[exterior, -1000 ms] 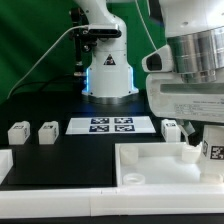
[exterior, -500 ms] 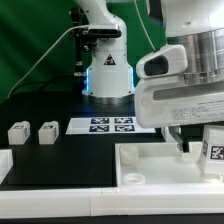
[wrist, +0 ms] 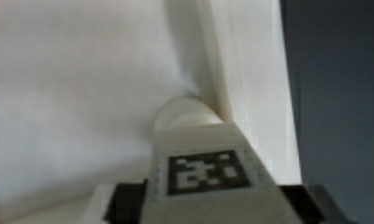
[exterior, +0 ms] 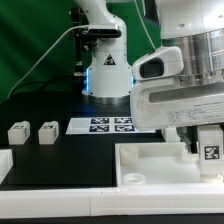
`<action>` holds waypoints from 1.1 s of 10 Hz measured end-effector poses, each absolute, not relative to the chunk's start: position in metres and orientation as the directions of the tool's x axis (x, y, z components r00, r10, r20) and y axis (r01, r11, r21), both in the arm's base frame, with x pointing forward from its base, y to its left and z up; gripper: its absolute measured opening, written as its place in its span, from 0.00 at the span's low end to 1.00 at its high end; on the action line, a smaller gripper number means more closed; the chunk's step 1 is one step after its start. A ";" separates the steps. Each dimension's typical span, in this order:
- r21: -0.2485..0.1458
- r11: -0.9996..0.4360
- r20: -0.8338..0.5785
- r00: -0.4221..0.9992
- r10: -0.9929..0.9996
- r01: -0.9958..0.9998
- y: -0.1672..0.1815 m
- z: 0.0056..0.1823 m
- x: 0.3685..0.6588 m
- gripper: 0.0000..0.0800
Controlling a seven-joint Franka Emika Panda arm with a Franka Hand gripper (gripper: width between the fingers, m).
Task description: Assemble one leg
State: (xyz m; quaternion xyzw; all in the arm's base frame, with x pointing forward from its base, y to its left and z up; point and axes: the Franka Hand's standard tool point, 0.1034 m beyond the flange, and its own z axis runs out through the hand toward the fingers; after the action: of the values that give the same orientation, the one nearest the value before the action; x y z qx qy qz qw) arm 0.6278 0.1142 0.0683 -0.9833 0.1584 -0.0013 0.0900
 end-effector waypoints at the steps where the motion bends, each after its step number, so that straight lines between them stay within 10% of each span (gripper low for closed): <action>1: -0.175 -0.900 -0.042 0.916 -0.399 -0.400 0.114 0.068 0.628 0.35; 4: -0.159 -0.709 -0.094 0.725 -0.682 -0.688 0.115 0.067 0.629 0.35; 9: -0.134 0.075 -0.216 -0.045 -0.975 -0.988 0.121 0.064 0.628 0.36; 11: -0.130 0.092 -0.224 -0.061 -0.973 -0.987 0.122 0.063 0.628 0.37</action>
Offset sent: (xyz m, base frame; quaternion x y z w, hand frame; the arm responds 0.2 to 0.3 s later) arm 0.0091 -0.0059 -0.0042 -0.0065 0.0344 0.3580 0.9331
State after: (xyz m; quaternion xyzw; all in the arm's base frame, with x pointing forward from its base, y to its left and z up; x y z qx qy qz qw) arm 0.6277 0.1217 0.0635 -0.6730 0.7279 0.0286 0.1277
